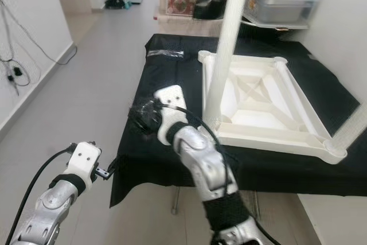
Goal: Building children table
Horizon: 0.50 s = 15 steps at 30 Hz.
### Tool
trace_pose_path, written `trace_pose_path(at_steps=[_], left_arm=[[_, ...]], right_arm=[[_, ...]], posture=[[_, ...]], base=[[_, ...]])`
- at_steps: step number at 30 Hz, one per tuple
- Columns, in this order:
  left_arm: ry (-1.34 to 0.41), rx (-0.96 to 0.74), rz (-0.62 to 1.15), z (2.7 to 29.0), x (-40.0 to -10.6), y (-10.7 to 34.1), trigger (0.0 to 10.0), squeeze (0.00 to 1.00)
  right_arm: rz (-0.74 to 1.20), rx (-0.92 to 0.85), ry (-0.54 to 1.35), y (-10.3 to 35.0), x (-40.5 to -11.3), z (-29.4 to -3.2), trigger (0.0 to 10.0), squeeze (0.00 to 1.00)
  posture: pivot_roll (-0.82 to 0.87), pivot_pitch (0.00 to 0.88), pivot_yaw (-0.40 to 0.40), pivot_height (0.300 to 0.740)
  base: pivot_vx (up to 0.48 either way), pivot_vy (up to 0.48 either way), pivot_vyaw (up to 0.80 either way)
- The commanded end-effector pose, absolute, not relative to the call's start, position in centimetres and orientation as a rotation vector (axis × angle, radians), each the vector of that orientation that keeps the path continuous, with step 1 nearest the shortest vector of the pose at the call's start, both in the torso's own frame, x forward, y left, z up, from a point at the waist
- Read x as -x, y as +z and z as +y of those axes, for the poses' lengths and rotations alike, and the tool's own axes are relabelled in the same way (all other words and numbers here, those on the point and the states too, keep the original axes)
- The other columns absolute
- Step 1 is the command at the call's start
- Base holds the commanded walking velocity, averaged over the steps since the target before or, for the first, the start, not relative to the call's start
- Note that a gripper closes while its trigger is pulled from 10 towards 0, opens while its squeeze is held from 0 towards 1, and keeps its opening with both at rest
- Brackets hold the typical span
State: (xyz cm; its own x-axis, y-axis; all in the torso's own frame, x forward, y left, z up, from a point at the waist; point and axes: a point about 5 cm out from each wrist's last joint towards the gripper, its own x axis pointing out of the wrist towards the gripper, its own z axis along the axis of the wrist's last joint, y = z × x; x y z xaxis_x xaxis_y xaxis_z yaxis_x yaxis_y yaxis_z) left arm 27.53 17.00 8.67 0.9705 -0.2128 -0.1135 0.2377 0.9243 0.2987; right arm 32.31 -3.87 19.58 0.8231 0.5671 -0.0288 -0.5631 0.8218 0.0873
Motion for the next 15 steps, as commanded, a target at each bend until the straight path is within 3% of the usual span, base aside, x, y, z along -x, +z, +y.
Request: trace_pose_path(at_steps=[1,2,6,10,13,14,15], left_arm=[[-0.230,-0.317,0.097,17.1,-27.3,8.3,10.0,0.00],[-0.231,-0.317,0.097,17.0,-27.3,8.3,10.0,0.00],[-0.233,-0.316,0.095,16.8,-27.4,8.3,10.0,0.00],[-0.235,-0.315,0.092,16.7,-27.4,8.4,10.0,0.00],[-0.238,-0.315,0.092,16.7,-27.4,8.4,10.0,0.00],[-0.238,-0.315,0.094,16.7,-27.4,8.3,10.0,0.00],[-0.238,-0.315,0.094,16.7,-27.4,8.3,10.0,0.00]], right_arm=[[0.058,-0.068,0.595,19.5,-32.5,-2.7,10.0,1.00],[0.049,-0.079,0.635,19.9,-32.2,-1.2,10.0,1.00],[0.029,-0.082,0.675,20.2,-32.0,0.4,10.0,1.00],[0.014,-0.070,0.609,20.1,-32.8,0.3,10.0,1.00],[-0.015,0.007,0.221,19.6,-36.3,-5.9,10.0,1.00],[-0.025,0.019,0.084,19.7,-37.3,-9.0,10.0,1.00],[-0.025,0.019,0.084,19.7,-37.3,-9.0,10.0,1.00]], posture=[[0.12,0.000,-0.073,0.740],[0.13,0.000,-0.076,0.740],[0.13,0.000,-0.074,0.740],[0.12,0.000,-0.072,0.740],[0.11,0.000,-0.068,0.740],[0.11,0.000,-0.067,0.740],[0.11,0.000,-0.067,0.740]], base=[[0.000,0.000,0.00],[0.000,0.000,0.00],[0.000,0.000,0.00],[0.000,0.000,0.00],[0.000,0.000,0.00],[0.000,0.000,0.00],[0.000,0.000,0.00]])
